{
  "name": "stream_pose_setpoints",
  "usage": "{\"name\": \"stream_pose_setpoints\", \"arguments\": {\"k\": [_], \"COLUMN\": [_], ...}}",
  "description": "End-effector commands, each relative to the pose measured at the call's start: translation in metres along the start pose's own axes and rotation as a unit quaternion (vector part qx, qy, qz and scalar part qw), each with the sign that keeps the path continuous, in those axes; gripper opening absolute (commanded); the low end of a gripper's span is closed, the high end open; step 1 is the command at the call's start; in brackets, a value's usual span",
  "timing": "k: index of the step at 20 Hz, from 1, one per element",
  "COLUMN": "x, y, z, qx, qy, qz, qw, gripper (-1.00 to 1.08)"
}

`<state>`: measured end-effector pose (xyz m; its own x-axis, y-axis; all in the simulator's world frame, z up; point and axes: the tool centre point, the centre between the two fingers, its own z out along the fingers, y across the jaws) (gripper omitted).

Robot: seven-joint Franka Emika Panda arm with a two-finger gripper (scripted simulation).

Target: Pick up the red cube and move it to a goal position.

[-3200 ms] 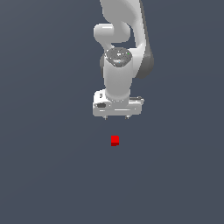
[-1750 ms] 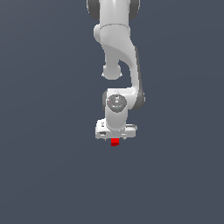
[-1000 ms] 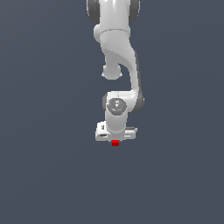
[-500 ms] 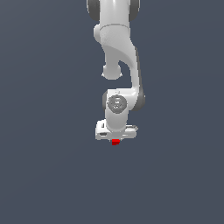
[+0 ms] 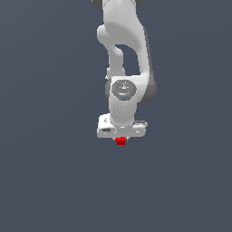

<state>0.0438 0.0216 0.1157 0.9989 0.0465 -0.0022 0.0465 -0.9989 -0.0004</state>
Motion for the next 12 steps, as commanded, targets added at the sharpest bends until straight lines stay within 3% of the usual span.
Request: {"name": "stream_pose_setpoints", "arguments": {"k": [1, 12], "x": [0.003, 0.014], "y": [-0.001, -0.006], "z": [-0.029, -0.136], "qx": [0.000, 0.000], "qy": [0.001, 0.001], "qz": [0.000, 0.000], "qw": [1.0000, 1.0000], "gripper": [-1.00, -1.00]}}
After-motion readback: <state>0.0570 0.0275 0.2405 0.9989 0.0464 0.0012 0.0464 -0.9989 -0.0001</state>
